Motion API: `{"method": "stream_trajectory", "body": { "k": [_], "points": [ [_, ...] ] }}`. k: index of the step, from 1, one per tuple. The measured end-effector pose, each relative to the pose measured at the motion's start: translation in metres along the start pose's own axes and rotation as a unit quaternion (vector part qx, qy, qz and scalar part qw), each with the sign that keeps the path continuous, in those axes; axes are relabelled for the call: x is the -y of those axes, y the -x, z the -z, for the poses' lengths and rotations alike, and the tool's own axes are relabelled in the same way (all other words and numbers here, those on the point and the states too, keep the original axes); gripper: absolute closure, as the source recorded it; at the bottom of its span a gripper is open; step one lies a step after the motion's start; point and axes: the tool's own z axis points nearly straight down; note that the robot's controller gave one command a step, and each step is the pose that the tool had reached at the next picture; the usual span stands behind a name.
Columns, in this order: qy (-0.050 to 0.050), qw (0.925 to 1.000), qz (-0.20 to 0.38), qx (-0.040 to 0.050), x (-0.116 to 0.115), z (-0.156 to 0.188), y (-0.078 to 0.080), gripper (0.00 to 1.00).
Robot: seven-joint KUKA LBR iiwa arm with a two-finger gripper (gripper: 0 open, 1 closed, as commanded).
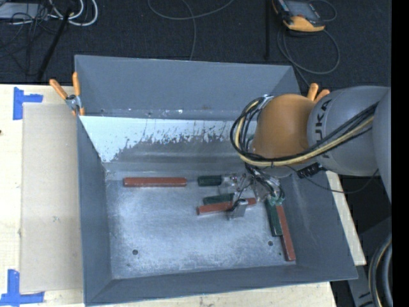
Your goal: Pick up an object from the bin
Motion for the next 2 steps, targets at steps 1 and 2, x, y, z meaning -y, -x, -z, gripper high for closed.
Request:
{"method": "stream_trajectory", "body": {
  "k": [1,2],
  "points": [
    [-0.001,0.9999,-0.014,0.004,0.009,0.114,0.009,1.0],
    [0.0,0.9876,0.157,0.0022,-0.043,0.173,0.002,1.0]
  ]
}}
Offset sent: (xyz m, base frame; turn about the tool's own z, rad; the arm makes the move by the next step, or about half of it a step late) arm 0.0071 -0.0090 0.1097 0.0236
